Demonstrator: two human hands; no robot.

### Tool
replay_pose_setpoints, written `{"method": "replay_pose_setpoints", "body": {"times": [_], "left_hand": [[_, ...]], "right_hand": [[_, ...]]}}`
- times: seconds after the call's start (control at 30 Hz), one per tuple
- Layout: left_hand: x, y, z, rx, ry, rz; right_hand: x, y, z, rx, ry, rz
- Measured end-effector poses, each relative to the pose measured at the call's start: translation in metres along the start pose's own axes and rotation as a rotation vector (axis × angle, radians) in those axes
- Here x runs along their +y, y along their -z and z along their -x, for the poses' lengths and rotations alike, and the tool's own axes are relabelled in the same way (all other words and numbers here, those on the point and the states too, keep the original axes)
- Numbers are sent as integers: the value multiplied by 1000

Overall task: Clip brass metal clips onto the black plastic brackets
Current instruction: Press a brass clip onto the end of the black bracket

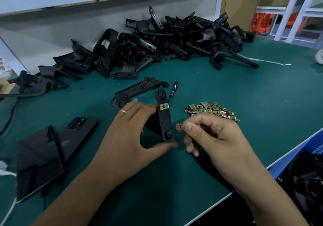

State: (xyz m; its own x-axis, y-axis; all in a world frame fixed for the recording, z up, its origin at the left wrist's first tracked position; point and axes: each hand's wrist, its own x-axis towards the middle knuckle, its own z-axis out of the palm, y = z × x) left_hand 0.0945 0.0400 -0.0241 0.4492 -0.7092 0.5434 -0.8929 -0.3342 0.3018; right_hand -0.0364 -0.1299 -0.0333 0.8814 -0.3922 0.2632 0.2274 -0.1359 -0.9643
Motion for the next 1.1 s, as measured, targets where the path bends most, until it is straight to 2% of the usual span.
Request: {"method": "replay_pose_setpoints", "body": {"times": [0.7, 0.97, 1.1], "left_hand": [[0, -2, -1, -59, -49, -56], [-4, -1, 2, -185, -53, 6], [-6, 1, 3, -219, -100, 28]], "right_hand": [[0, 0, 0, -34, -50, 117], [-6, 8, 1, -189, -3, 185], [-6, 8, 2, -198, -11, 185]]}}
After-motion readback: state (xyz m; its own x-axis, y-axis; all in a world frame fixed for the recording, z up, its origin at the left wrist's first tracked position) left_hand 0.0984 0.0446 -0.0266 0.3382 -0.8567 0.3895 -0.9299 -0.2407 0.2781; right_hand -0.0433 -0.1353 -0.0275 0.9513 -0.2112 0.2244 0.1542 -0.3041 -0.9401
